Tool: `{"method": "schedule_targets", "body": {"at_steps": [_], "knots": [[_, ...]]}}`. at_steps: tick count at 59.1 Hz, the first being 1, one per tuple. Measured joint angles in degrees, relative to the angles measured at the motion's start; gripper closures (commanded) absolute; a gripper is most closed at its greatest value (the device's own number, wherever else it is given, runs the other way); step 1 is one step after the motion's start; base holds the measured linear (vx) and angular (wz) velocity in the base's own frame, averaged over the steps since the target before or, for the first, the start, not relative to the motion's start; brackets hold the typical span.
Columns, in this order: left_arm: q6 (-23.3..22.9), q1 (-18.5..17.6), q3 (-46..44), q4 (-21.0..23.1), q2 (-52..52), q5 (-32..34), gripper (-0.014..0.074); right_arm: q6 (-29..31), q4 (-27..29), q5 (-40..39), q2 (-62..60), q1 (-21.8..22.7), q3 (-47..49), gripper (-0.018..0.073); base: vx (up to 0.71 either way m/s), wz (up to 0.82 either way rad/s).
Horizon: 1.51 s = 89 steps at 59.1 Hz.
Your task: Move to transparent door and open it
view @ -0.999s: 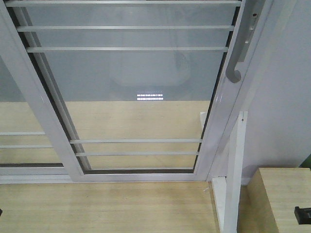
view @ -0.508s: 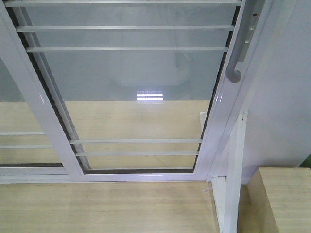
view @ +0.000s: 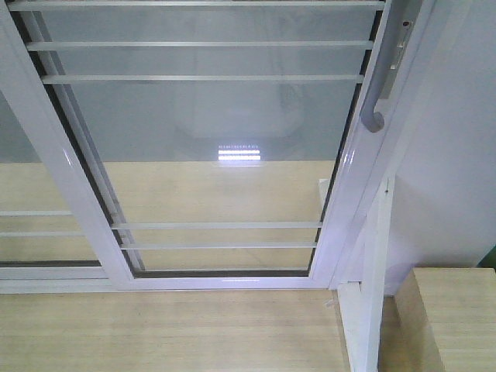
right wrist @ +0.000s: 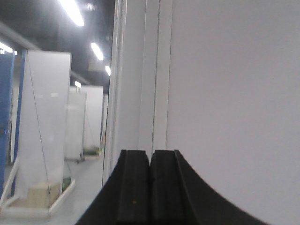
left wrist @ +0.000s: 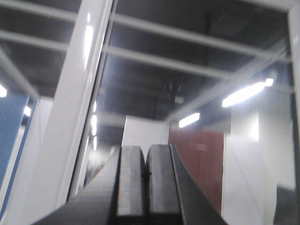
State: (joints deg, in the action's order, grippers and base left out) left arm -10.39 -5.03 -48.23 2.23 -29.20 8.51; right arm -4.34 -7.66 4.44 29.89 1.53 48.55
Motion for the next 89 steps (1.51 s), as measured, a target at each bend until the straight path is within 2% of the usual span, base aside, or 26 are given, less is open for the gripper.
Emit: {"method": "schedule_targets", "body": {"at_steps": [11, 18, 30, 40, 45, 51, 58, 67, 78, 83, 89], "knots": [[0.00, 0.00, 0.06, 0.00, -9.78, -14.05, 0.0589, -1.40, 4.16, 11.31, 11.07, 0.00, -0.12, 0.0555, 0.00, 0.00], [0.00, 0.00, 0.30, 0.00, -14.26, -18.82, 0.0562, -0.50, 4.87, 14.05, 15.59, 0.00, -0.36, 0.0519, 0.00, 0.00], [0.00, 0.00, 0.44, -0.18, -17.00, -19.76, 0.0432, -0.22, 5.69, 13.88, 18.70, 0.00, -0.36, 0.0389, 0.00, 0.00], [0.02, 0.00, 0.44, -0.25, -17.72, -20.30, 0.0218, -0.27, 6.07, 13.55, 18.69, 0.00, -0.36, 0.0230, 0.00, 0.00], [0.02, 0.00, 0.44, -0.25, -18.10, -21.14, 0.0140, -0.27, 5.56, 13.41, 19.07, 0.00, -0.36, 0.0152, 0.00, 0.00], [0.02, 0.00, 0.44, -0.25, -18.30, -21.75, 0.0099, -0.84, 5.82, 13.24, 20.59, 0.00, -0.36, 0.0087, 0.00, 0.00], [0.02, 0.00, 0.44, -0.25, -18.30, -21.75, 0.0097, -1.44, 8.80, 12.54, 25.10, -0.21, -0.36, 0.0078, 0.00, 0.00], [0.02, 0.00, 0.44, -0.19, -18.36, -24.18, 0.0097, 1.28, 10.35, 7.02, 34.09, -3.93, -0.36, 0.0078, 0.00, 0.00], [0.02, 0.00, 0.44, -0.19, -20.49, -30.54, 0.0097, 11.89, 10.42, -7.69, 45.66, -12.45, -0.36, 0.0078, 0.00, 0.00], [0.02, 0.00, 0.44, -0.19, -21.46, -32.02, 0.0097, 16.35, 10.44, -15.67, 51.10, -13.74, -0.36, 0.0078, 0.00, 0.00], [0.02, 0.00, 0.44, -0.14, -21.67, -32.28, 0.0097, 18.49, 10.72, -22.57, 56.16, -13.73, -0.09, 0.0078, 0.00, 0.00]]}}
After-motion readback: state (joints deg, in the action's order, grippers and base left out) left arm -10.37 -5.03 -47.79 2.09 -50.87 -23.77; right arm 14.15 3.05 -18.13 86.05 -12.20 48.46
